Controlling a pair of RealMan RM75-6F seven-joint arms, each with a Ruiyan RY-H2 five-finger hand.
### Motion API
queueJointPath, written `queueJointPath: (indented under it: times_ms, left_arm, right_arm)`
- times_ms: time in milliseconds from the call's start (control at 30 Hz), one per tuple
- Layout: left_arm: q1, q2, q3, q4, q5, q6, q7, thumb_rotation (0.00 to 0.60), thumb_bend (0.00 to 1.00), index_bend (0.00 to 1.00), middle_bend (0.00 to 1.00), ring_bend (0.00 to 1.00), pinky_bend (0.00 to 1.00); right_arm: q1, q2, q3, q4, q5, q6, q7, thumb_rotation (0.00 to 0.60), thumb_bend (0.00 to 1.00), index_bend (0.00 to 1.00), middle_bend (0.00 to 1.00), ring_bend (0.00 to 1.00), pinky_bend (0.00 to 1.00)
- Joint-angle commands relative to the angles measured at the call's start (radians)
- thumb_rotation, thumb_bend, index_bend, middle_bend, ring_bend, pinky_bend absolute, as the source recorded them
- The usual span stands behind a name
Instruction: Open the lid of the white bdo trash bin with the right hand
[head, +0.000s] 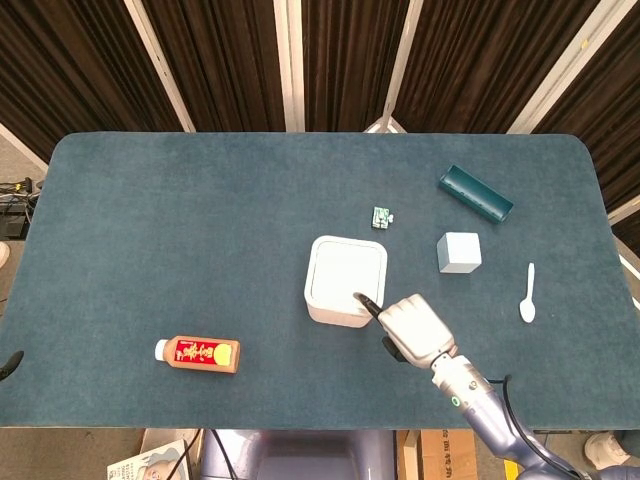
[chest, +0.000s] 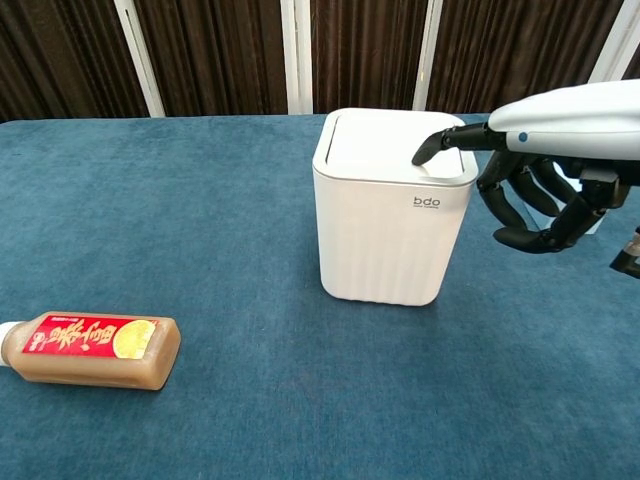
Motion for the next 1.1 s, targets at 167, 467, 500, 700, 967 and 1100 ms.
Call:
queueJointPath:
  times_ms: [167,467,500,700,967,1100]
  left_arm:
    - [0.002,-0.001,-0.002,-0.002,0.000,0.006,0.000,0.600,0.02,0.12,0.01,0.00,0.00]
    - [0.002,0.000,-0.003,-0.005,-0.007,0.003,-0.001,0.600,0.02,0.12,0.01,0.00,0.00]
    - [0.002,0.000,-0.003,-0.005,-0.007,0.003,-0.001,0.600,0.02,0.12,0.01,0.00,0.00]
    - [0.002,-0.004,-0.002,-0.011,-0.003,0.006,0.010,0.600,0.02,0.12,0.01,0.00,0.00]
    - [0.001,-0.008,0.003,-0.013,0.002,0.004,0.027,0.600,0.02,0.12,0.01,0.00,0.00]
    - [0.000,-0.005,0.007,-0.012,0.001,-0.003,0.031,0.600,0.02,0.12,0.01,0.00,0.00]
  right_arm:
    - [0.026,0.001,-0.025,-0.008,0.036,0.016,-0.034,0.600,0.43,0.32,0.63,0.67,0.67]
    - [-0.088,0.069,-0.010,-0.042,-0.099,0.173,0.158,0.600,0.43,0.08,0.48,0.63,0.67]
    - [-0.109,0.080,-0.015,-0.040,-0.119,0.194,0.184,0.600,0.43,0.08,0.47,0.62,0.67]
    - [-0.244,0.143,-0.069,0.025,-0.225,0.299,0.370,0.600,0.40,0.05,0.38,0.61,0.66]
    - [-0.367,0.117,-0.126,0.198,-0.351,0.403,0.540,0.600,0.29,0.04,0.19,0.34,0.40]
    - [-0.421,0.050,-0.152,0.331,-0.423,0.468,0.590,0.600,0.27,0.04,0.17,0.27,0.32]
